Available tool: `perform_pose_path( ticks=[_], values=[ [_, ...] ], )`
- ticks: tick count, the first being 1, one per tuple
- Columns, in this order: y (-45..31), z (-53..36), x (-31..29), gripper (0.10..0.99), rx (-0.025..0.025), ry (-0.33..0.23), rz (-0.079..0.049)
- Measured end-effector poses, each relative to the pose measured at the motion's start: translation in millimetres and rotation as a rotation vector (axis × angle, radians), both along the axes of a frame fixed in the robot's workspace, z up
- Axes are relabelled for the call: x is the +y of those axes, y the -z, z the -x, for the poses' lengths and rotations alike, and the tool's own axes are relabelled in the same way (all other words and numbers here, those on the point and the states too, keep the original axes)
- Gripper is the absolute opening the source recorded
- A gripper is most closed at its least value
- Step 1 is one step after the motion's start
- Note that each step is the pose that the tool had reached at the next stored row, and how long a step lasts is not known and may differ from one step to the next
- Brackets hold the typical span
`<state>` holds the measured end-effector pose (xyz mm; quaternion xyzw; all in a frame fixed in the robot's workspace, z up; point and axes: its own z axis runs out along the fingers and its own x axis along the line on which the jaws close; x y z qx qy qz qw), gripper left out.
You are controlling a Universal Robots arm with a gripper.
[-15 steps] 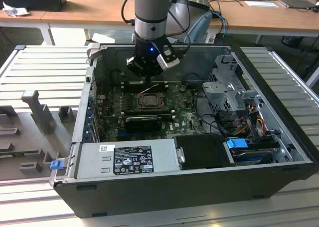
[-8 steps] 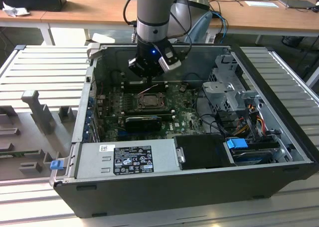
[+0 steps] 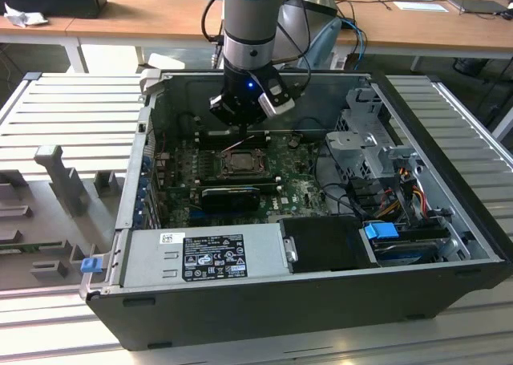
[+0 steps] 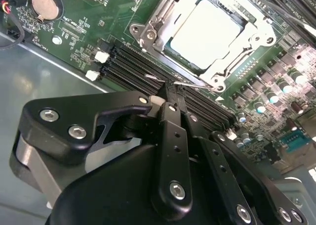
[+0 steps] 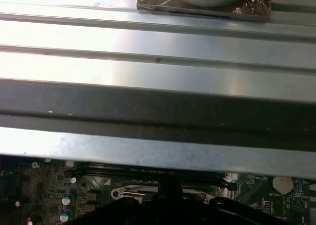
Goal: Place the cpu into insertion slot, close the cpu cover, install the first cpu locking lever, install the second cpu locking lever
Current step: 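Install the first cpu locking lever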
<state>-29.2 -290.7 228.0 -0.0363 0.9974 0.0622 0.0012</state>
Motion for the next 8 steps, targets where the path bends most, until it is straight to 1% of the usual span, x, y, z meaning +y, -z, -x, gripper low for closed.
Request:
perform_pose_path(
  ticks=[5,8],
  values=[
    [3.8,-4.7,0.0,0.106,0.0000,0.000,0.000],
    [7.4,-7.6,0.0,0.106,0.0001,-0.002,0.000]
  ],
)
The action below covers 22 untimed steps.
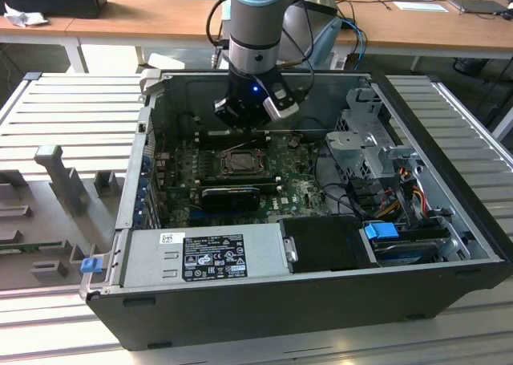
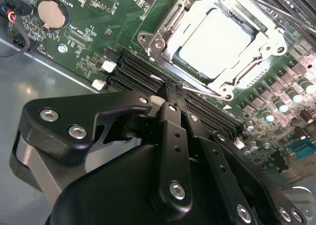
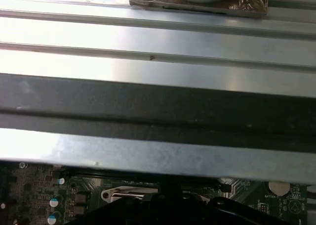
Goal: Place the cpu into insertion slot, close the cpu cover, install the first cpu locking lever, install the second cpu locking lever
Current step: 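Install the first cpu locking lever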
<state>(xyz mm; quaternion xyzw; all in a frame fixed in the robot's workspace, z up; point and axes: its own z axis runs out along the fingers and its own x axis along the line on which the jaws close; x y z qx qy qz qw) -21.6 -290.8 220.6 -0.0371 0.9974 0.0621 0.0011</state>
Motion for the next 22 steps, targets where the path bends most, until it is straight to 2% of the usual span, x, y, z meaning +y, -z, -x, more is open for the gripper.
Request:
perform_pose_path(
  ticks=[8,15,22],
  values=[
    [12.3,-5.7,0.0,0.106,-0.0001,-0.001,0.000],
    [16.5,-5.9,0.0,0.106,0.0001,-0.001,0.000],
    [18.4,-5.9,-0.1,0.106,0.0000,-0.001,0.007]
  ],
)
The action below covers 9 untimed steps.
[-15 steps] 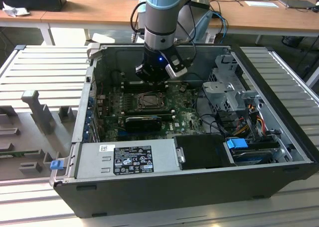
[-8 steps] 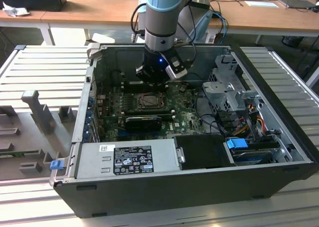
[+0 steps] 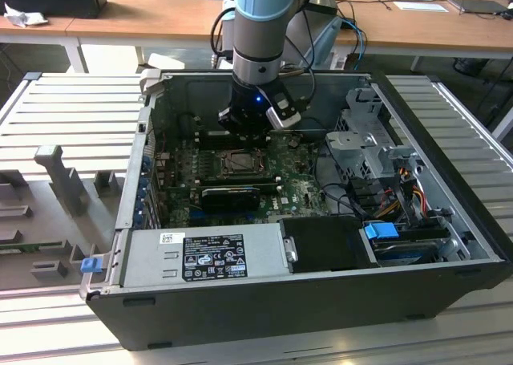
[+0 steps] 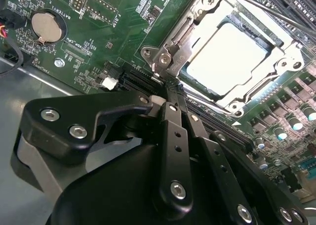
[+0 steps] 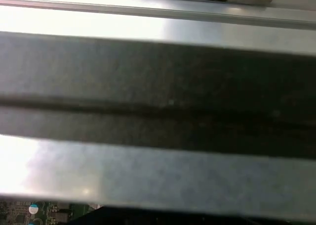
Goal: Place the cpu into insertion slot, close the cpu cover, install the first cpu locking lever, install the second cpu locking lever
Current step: 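Install the first cpu locking lever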
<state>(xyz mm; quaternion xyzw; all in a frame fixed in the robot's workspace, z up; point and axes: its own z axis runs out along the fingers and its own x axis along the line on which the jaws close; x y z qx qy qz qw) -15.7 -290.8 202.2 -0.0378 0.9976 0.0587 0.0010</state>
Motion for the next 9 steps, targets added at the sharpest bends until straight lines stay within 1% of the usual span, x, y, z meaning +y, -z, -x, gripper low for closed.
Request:
perform_pose_path(
  ticks=[5,9],
  values=[
    [0.6,0.0,-0.1,0.106,0.0000,0.000,0.001],
    [-3.9,0.0,-0.1,0.106,-0.0001,0.000,0.001]
  ],
)
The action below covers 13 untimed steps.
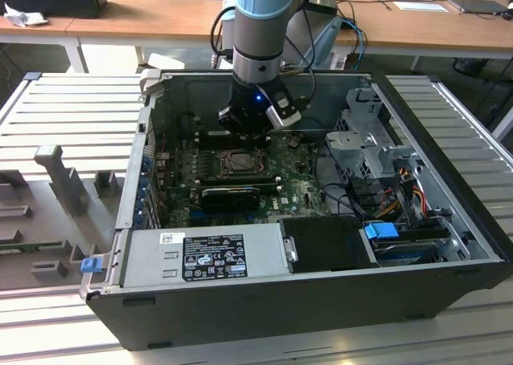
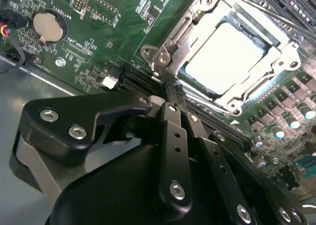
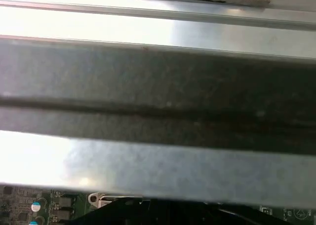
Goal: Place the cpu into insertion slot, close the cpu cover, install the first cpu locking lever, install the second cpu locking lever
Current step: 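Install the first cpu locking lever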
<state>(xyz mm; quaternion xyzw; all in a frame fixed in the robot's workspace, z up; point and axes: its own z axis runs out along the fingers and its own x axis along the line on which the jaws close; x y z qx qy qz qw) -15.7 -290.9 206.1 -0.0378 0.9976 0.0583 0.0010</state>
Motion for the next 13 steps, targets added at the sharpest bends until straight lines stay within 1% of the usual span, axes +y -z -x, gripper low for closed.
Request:
perform_pose_path(
  ticks=[2,3,6,9,12,13],
  values=[
    [0.1,-0.1,0.0,0.106,-0.0001,0.000,0.002],
    [0.0,0.0,0.0,0.106,0.0000,0.000,0.005],
    [0.9,0.0,0.0,0.106,0.0001,0.000,0.019],
    [1.8,0.0,0.0,0.106,0.0001,0.000,0.029],
    [4.0,0.0,0.0,0.106,0.0002,0.000,0.042],
    [4.4,0.0,-0.1,0.106,0.0004,0.000,0.043]
  ],
)
